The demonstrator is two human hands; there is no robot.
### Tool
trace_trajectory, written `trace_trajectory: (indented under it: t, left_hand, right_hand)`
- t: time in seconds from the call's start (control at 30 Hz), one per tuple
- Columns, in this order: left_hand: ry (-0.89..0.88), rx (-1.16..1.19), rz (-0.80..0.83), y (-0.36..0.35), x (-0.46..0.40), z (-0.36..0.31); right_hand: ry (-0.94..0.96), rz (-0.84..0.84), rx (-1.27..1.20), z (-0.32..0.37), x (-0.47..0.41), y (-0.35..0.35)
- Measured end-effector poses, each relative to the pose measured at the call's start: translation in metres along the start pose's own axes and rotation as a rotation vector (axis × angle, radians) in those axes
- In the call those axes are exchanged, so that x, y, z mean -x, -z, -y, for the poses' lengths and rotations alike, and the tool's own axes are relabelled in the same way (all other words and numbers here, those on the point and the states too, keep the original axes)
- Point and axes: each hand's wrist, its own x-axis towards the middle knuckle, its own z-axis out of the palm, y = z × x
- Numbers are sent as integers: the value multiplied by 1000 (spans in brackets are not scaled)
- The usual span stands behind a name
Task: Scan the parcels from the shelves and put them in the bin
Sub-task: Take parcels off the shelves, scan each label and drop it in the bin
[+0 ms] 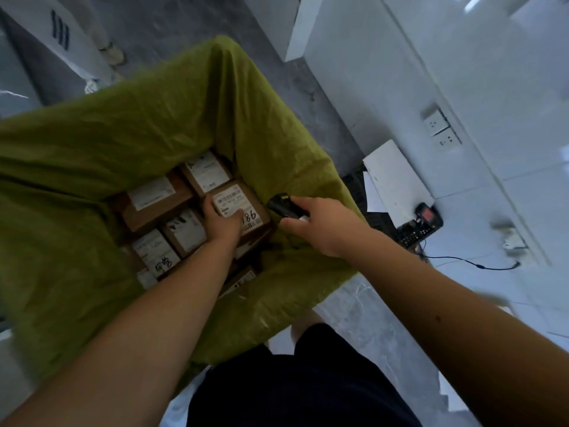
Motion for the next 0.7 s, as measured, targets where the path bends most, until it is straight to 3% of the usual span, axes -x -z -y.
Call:
trace_trajectory:
  t: [0.17,0.53,0.7]
  left_hand:
    - [23,-52,49,-1,-1,8]
    - [170,72,82,0,-5,14]
    - [62,-146,144,10,5,7]
  right_hand:
    - [23,-5,8,-1,1,1]
    - [31,-8,31,-7,0,2]
    - [56,-18,44,-8,1,2]
